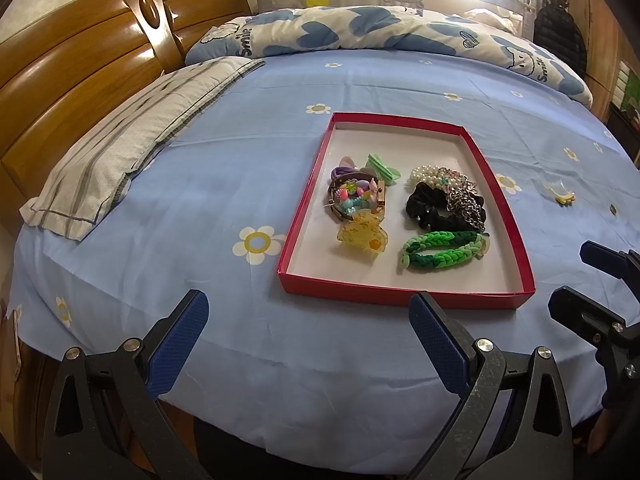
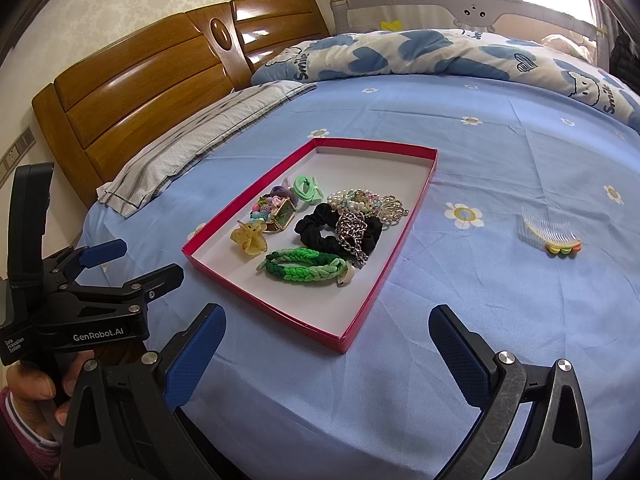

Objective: Organize jewelry

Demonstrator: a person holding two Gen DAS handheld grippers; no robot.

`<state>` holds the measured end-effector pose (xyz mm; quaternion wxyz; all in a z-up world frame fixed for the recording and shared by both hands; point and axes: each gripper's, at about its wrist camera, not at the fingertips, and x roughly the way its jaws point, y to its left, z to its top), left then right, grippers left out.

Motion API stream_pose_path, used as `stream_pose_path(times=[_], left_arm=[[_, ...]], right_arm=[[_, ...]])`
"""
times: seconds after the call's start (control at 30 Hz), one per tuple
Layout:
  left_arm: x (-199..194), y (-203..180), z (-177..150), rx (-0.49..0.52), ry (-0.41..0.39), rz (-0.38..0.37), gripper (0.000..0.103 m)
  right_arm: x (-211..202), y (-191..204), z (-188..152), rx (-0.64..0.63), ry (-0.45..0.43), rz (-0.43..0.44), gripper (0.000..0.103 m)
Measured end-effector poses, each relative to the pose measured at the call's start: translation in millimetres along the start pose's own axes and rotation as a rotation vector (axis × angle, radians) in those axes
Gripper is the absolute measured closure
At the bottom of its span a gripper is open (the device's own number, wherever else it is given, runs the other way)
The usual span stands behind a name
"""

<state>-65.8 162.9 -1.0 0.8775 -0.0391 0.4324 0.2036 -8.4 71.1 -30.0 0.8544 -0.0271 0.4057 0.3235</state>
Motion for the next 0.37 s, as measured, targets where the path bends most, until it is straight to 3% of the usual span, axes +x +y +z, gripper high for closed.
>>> stream_pose_path(times=[0.37], left_arm=[[4.7, -9.0, 6.2, 0.014, 0.016, -0.034, 0.002]], right_arm=[[4.7, -9.6, 4.0, 0.027, 0.006, -0.002, 0.000]])
